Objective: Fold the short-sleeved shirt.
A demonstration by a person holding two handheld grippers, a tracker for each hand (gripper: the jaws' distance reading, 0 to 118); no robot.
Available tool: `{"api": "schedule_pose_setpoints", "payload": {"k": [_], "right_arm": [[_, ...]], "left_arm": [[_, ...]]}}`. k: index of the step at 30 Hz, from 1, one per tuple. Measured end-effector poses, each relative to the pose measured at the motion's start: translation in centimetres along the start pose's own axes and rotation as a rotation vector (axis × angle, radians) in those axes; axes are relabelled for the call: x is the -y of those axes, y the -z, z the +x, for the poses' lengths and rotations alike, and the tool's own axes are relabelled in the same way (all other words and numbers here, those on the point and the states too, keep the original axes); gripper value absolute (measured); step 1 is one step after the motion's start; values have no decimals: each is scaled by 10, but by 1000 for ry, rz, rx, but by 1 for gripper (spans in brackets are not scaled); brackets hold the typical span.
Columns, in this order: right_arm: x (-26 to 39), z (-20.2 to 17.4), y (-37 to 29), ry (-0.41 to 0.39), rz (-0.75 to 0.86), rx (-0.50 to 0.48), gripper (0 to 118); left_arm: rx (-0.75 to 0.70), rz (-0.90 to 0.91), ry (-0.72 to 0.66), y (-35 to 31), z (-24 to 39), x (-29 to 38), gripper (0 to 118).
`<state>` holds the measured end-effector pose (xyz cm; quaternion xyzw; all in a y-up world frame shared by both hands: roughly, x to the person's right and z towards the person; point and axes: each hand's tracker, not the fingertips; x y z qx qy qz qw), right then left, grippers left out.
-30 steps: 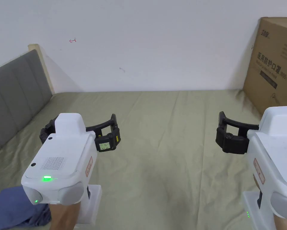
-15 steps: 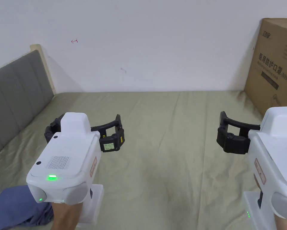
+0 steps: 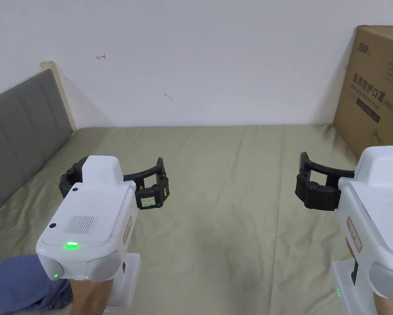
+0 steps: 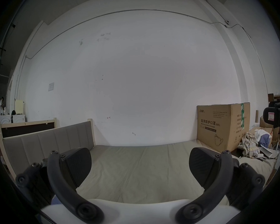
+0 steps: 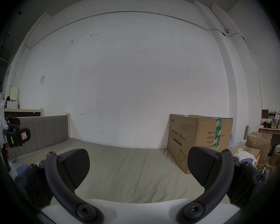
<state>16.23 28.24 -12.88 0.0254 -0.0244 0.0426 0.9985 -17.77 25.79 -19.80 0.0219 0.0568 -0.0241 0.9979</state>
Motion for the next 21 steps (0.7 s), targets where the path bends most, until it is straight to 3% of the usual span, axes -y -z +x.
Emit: {"api": "schedule_pose_setpoints", "payload": {"k": [21], "right_arm": [[5, 1, 6, 4, -2, -10, 118]], "left_arm": [[-3, -8, -1, 1, -3, 3, 118]]}}
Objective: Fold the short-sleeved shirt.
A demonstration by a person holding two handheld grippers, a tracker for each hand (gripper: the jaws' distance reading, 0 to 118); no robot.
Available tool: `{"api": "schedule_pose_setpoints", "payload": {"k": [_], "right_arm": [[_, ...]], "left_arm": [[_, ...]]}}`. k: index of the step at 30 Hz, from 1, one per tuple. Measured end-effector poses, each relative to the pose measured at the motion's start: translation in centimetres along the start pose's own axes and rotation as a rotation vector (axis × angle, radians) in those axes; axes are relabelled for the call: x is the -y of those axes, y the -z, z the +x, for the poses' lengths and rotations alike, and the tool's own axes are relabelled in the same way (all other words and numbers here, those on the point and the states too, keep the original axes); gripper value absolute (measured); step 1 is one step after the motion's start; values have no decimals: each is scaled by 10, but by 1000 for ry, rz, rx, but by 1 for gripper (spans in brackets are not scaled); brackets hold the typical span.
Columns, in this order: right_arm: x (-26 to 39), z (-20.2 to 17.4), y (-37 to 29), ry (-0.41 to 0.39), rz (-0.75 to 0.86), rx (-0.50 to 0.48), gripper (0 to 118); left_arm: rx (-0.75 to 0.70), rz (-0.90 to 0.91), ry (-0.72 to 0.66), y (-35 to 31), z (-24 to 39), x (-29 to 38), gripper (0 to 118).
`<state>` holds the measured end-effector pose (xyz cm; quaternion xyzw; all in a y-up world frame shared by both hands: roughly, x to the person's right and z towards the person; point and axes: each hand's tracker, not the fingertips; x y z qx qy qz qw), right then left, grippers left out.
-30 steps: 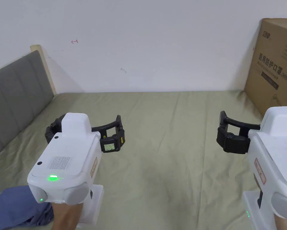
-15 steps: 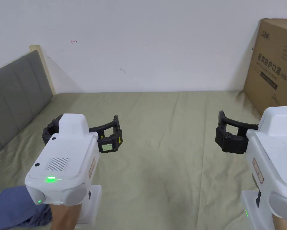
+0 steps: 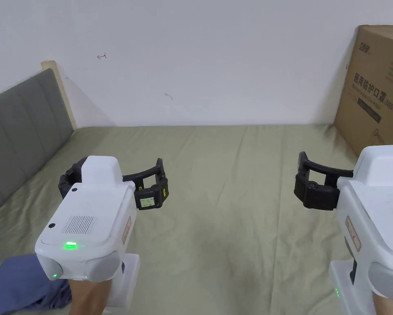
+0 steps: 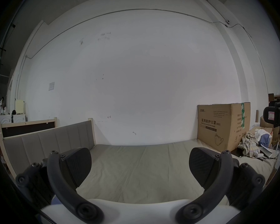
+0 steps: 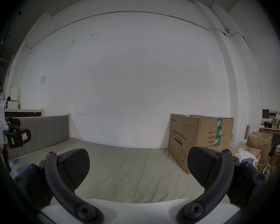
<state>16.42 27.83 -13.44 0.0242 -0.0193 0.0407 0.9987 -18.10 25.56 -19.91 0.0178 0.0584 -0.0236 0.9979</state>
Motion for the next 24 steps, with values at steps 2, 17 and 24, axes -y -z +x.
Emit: {"api": "schedule_pose_setpoints", "payload": {"k": [2, 17, 24], "right_arm": [[1, 1, 1, -1, -3, -2, 118], [4, 2, 2, 2, -3, -4, 118], [3, 2, 2, 3, -29, 5, 118]], "left_arm": [[1, 1, -3, 0, 0, 0, 118], [0, -7, -13, -1, 0, -1, 118], [0, -9, -12, 0, -1, 1, 118]]}}
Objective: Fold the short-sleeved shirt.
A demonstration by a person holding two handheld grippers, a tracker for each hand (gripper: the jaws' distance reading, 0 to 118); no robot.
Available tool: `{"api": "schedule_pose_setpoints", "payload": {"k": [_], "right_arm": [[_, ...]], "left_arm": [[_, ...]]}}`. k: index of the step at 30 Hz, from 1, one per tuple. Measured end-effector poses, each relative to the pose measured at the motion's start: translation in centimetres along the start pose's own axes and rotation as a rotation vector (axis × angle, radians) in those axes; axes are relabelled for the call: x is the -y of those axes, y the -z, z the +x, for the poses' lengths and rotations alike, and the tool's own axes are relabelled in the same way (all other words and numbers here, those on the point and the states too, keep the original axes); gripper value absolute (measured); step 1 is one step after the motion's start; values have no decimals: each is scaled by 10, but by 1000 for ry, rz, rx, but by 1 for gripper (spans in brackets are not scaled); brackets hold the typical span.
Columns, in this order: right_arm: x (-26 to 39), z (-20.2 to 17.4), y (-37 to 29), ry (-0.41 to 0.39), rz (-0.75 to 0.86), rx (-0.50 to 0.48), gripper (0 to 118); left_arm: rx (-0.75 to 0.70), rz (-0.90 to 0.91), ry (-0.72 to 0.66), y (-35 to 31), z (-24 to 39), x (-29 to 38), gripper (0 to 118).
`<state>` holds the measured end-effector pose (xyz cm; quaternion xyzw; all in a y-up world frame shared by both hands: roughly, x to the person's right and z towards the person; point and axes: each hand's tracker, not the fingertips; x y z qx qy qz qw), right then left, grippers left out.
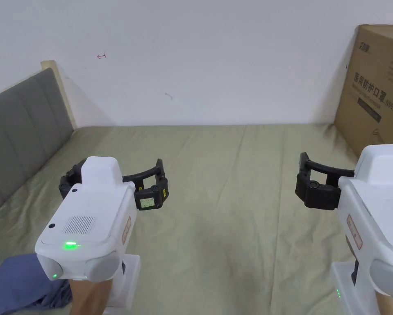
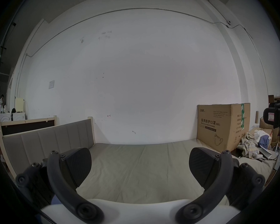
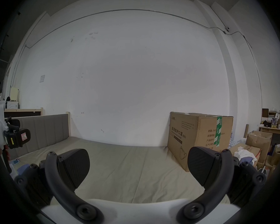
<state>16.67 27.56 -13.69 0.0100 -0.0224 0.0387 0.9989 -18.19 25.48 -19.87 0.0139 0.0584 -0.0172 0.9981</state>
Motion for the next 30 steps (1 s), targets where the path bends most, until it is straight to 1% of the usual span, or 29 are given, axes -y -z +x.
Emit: {"api": "schedule_pose_setpoints", "payload": {"k": [3, 5, 6, 8, 12, 15, 16, 20, 23, 26, 30], "right_arm": [[-3, 0, 3, 31, -64, 7, 118], [-5, 1, 3, 105, -100, 15, 118], [-6, 2, 3, 155, -122, 24, 118], [-10, 5, 7, 239, -224, 59, 118], [-18, 8, 11, 315, -352, 156, 118], [-30, 12, 10, 379, -413, 131, 117], [-32, 14, 11, 402, -434, 147, 117], [-38, 12, 11, 396, -479, 174, 117], [-36, 10, 11, 372, -482, 179, 117], [-34, 5, 11, 332, -452, 220, 117], [-32, 7, 12, 308, -448, 201, 117]], "left_arm": [[-1, -1, 1, 0, 0, 0, 118], [-1, -1, 0, -1, -1, 0, 118], [0, -1, -1, -1, -1, 0, 118], [-1, -2, -4, -1, -1, 0, 118], [2, -4, -12, 0, -2, 0, 118], [5, -3, -16, 0, -2, 0, 118], [4, -2, -16, 0, -2, 0, 118], [2, -4, -16, 0, -1, 1, 118], [5, -6, -20, -1, -1, 1, 118], [8, -7, -15, -1, 0, 0, 118], [9, -5, -17, -1, 1, 0, 118]]}}
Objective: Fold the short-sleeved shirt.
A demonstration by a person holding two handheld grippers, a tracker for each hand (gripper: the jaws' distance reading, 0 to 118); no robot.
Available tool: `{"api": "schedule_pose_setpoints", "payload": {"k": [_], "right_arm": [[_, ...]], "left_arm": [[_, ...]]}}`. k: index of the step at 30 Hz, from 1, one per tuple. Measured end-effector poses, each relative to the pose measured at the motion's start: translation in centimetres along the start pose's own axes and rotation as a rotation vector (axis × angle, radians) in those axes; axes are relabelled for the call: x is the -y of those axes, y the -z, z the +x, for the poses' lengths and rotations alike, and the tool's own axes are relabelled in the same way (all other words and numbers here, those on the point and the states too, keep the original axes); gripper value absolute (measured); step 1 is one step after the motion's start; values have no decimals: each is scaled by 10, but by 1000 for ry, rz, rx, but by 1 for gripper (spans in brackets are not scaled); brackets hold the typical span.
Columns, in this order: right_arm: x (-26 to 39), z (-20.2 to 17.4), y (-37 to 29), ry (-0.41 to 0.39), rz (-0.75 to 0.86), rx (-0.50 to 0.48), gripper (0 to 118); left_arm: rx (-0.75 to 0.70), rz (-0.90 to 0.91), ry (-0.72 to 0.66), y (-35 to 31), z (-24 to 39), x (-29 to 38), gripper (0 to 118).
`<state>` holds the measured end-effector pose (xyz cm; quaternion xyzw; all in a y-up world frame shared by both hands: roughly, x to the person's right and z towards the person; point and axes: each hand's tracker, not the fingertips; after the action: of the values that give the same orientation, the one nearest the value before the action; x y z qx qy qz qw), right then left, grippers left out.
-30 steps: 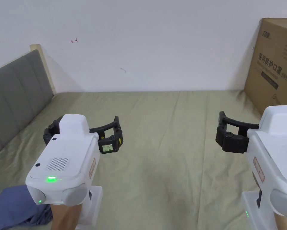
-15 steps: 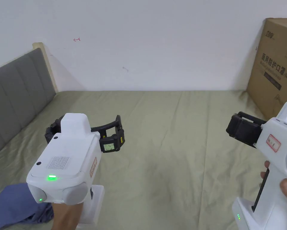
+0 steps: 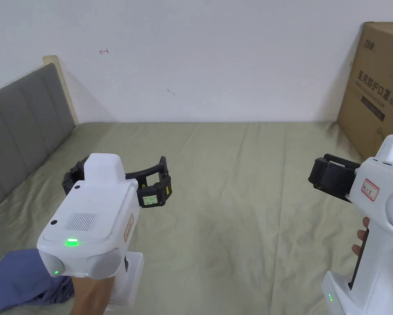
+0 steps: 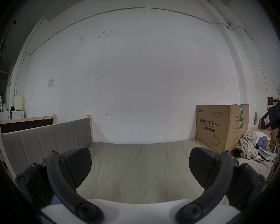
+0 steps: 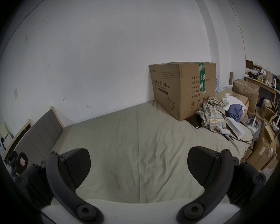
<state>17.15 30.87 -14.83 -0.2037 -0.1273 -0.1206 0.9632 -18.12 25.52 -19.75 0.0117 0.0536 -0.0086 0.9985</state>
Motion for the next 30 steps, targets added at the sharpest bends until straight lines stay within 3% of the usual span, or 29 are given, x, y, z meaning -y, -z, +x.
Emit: {"api": "schedule_pose_setpoints", "payload": {"k": [3, 11, 14, 17, 22, 25, 30], "right_arm": [[1, 2, 2, -18, -5, -30, 117], [3, -5, 2, -48, 8, 0, 117], [6, -9, 1, -93, 101, 24, 117], [10, -4, -2, -127, 196, -48, 117], [17, 3, -6, -114, 332, -123, 117], [24, 7, -6, -103, 440, -129, 118], [30, 10, -2, -148, 469, -103, 118]], "left_arm": [[2, 0, -5, 0, -1, 0, 118], [0, -4, -9, 1, -2, 2, 118], [-4, -3, -8, 2, -2, 2, 118], [-2, -1, -13, 1, -2, 2, 118], [-1, -2, -13, 1, -2, 2, 118], [-3, -1, -14, 2, -2, 3, 118], [-7, 5, -17, 2, -3, 4, 118]]}}
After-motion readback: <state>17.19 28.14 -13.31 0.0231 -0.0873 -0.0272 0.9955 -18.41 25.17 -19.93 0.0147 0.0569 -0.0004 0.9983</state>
